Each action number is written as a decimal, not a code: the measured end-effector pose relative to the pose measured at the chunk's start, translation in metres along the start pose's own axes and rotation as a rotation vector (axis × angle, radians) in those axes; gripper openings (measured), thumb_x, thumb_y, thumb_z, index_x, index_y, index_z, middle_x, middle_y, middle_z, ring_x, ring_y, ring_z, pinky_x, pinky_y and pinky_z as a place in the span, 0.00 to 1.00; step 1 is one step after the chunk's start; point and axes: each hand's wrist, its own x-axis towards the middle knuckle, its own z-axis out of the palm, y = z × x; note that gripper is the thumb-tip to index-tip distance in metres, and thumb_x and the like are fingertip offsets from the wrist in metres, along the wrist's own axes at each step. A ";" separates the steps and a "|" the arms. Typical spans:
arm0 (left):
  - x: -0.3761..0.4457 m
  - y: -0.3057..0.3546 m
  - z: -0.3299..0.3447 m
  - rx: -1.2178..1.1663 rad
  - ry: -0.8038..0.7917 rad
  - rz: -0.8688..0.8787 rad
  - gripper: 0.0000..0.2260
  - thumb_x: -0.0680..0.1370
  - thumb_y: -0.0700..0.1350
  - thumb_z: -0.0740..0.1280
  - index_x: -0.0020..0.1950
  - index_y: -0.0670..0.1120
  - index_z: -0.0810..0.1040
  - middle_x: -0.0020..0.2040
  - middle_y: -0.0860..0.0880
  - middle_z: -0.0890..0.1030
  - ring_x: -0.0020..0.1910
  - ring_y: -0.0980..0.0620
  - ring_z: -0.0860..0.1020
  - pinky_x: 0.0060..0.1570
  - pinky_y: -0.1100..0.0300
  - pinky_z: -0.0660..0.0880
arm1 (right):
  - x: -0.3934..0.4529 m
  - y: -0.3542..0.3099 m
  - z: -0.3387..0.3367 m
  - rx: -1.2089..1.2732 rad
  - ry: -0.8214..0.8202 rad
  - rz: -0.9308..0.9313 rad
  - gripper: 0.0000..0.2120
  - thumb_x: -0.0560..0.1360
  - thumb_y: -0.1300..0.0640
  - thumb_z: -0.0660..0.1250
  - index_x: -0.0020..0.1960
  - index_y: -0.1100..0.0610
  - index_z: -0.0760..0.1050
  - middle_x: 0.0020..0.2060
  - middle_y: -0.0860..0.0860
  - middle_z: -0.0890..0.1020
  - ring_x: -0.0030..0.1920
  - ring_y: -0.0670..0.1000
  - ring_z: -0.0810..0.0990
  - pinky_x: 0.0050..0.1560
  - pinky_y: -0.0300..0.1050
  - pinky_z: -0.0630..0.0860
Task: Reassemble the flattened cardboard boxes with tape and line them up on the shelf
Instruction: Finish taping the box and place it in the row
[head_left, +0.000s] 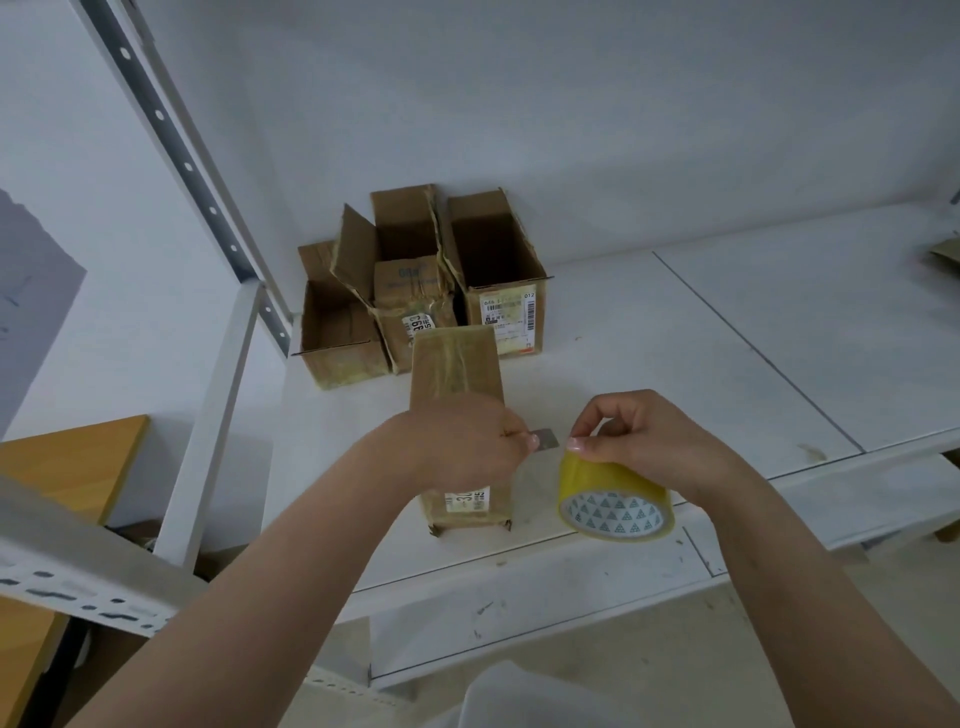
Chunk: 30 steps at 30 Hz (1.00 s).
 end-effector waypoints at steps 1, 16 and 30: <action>0.003 0.003 0.000 0.049 -0.020 -0.025 0.19 0.85 0.50 0.52 0.36 0.48 0.69 0.35 0.49 0.71 0.36 0.52 0.70 0.38 0.56 0.66 | -0.001 -0.001 0.000 -0.011 0.021 -0.008 0.04 0.72 0.52 0.74 0.39 0.48 0.81 0.31 0.46 0.82 0.35 0.46 0.80 0.33 0.36 0.72; 0.020 0.019 0.008 0.319 0.010 -0.177 0.18 0.84 0.48 0.52 0.36 0.45 0.69 0.36 0.48 0.71 0.38 0.49 0.72 0.41 0.56 0.69 | -0.012 -0.001 0.012 0.196 0.095 0.034 0.06 0.72 0.55 0.74 0.37 0.52 0.80 0.35 0.53 0.83 0.29 0.47 0.81 0.26 0.38 0.74; 0.015 -0.006 0.008 -0.105 0.228 -0.139 0.16 0.82 0.56 0.58 0.44 0.46 0.74 0.38 0.51 0.78 0.37 0.54 0.77 0.43 0.59 0.74 | -0.014 0.036 0.003 0.283 0.182 0.194 0.06 0.71 0.57 0.75 0.37 0.56 0.80 0.31 0.51 0.80 0.27 0.46 0.78 0.27 0.38 0.74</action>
